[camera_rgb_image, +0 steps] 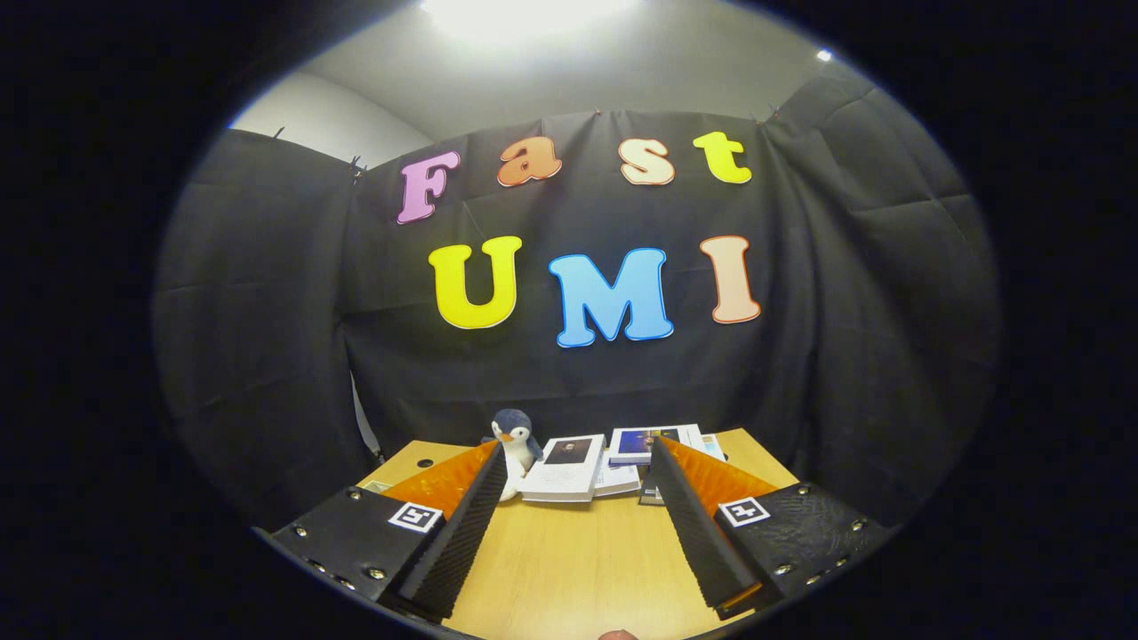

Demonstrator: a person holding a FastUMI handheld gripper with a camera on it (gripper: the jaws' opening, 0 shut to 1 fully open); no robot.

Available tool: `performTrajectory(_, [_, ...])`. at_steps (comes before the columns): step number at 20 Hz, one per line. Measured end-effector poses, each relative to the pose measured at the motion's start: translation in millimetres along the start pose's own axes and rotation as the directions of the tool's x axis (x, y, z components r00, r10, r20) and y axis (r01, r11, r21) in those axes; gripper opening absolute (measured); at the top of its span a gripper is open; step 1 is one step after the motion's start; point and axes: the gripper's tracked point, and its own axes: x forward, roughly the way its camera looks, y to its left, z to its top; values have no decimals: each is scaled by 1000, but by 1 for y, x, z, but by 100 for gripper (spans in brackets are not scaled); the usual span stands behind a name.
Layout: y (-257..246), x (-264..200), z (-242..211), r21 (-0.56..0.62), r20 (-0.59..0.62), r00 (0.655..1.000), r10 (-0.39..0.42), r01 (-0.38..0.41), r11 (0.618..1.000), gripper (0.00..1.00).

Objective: Open the storage box then place both shoes into the box .Put the left shoe in first, then the right shoe, with the right side of both shoes facing outward in a uniform manner.

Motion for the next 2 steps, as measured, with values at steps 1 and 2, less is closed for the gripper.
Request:
performTrajectory(1, [-2, 0, 3, -13, 13, 1000, -2, 2, 1000, 97])
performTrajectory(2, [-2, -1, 5, -21, 20, 1000, 1, 0, 1000, 97])
